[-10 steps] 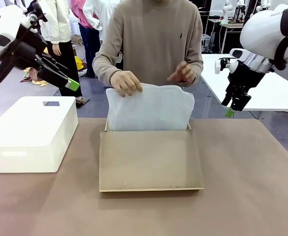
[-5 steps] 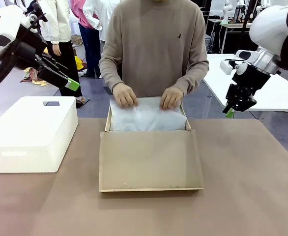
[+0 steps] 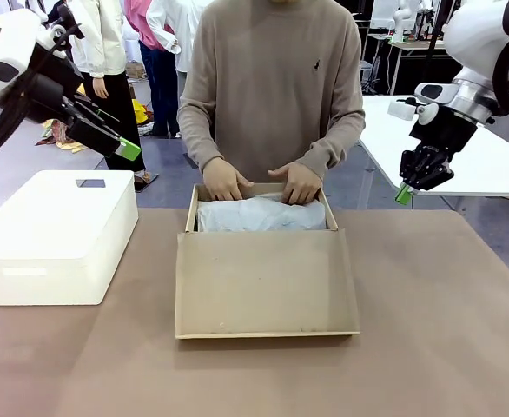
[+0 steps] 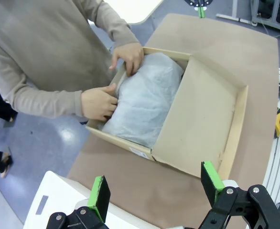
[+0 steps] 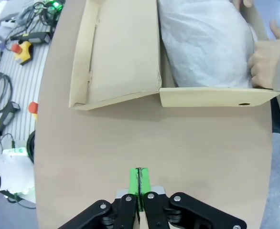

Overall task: Pack the shoes into the box.
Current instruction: Close the Shoes Box.

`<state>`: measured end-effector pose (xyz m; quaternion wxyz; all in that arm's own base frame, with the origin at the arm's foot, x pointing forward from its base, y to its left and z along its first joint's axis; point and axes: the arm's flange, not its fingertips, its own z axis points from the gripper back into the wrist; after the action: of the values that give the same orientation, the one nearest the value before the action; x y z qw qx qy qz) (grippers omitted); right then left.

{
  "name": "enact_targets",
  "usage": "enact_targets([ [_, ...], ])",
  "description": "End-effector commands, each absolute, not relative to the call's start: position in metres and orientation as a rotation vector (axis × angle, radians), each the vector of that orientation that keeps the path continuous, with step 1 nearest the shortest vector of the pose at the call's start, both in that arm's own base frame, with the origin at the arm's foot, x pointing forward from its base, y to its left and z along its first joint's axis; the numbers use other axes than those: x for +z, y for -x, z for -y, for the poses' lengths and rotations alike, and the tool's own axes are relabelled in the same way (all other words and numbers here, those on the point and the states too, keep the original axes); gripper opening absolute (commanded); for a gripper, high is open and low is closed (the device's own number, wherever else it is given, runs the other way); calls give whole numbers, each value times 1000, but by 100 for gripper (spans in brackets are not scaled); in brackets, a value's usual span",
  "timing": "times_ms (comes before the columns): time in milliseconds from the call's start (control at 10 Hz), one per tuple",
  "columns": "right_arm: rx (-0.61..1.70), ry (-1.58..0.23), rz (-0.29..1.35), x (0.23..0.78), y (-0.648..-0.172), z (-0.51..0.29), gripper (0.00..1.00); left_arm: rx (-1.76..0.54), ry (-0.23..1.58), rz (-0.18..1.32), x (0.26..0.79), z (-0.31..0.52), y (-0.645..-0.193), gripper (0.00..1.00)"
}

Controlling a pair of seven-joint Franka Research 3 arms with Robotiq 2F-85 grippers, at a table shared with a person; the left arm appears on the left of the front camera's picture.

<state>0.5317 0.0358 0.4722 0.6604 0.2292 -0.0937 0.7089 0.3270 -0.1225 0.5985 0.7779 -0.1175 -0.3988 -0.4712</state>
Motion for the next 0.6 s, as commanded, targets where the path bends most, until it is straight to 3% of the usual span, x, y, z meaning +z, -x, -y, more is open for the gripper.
enact_targets([
  [0,1497,-527,175,481,-539,-38,0,-1022,266,865,598,122,-327,100],
  [100,1604,-519,212,472,-532,-36,0,-1022,266,865,598,122,-327,100],
  [500,1604,-519,212,472,-532,-36,0,-1022,266,865,598,122,-327,100],
])
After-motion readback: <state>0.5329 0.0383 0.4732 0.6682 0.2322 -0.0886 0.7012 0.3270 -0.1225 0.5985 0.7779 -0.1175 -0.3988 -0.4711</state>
